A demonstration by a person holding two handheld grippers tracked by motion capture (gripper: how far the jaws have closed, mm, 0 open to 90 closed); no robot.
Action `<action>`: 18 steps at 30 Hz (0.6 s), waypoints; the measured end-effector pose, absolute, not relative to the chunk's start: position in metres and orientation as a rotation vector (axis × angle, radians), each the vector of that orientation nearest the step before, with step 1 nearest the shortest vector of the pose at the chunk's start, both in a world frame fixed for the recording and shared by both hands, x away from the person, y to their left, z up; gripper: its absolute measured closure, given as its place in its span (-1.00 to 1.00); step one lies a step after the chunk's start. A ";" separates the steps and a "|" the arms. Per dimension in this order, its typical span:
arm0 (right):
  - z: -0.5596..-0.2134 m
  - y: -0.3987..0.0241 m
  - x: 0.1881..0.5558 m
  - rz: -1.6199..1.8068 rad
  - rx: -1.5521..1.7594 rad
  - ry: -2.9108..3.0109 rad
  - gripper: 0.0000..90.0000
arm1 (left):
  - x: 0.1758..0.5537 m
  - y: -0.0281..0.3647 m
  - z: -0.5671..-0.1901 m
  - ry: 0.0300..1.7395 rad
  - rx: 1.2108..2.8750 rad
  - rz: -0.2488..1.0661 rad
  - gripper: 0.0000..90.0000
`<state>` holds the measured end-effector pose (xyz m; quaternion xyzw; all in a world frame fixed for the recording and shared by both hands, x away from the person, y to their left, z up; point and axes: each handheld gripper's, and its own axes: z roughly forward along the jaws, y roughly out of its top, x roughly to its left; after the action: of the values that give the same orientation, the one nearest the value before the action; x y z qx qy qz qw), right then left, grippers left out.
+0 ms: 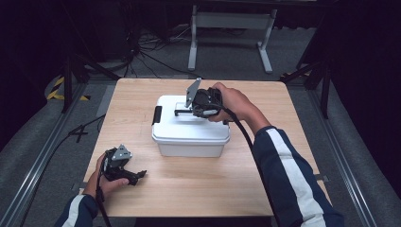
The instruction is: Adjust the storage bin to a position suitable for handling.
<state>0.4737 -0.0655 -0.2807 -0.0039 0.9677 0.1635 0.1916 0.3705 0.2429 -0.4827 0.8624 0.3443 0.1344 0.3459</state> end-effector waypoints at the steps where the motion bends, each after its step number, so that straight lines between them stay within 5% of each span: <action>1: -0.280 -0.065 0.474 0.456 -0.017 2.716 0.88 | 0.370 0.243 -0.483 0.893 2.239 0.349 -0.99; 18: -0.270 -0.066 0.478 0.516 -0.039 2.713 0.89 | 0.370 0.243 -0.483 0.902 2.232 0.343 -0.99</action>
<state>0.4781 -0.0660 -0.2704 -0.0138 0.9647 0.1833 0.1886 0.3700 0.2426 -0.4830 0.8606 0.3479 0.1323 0.3476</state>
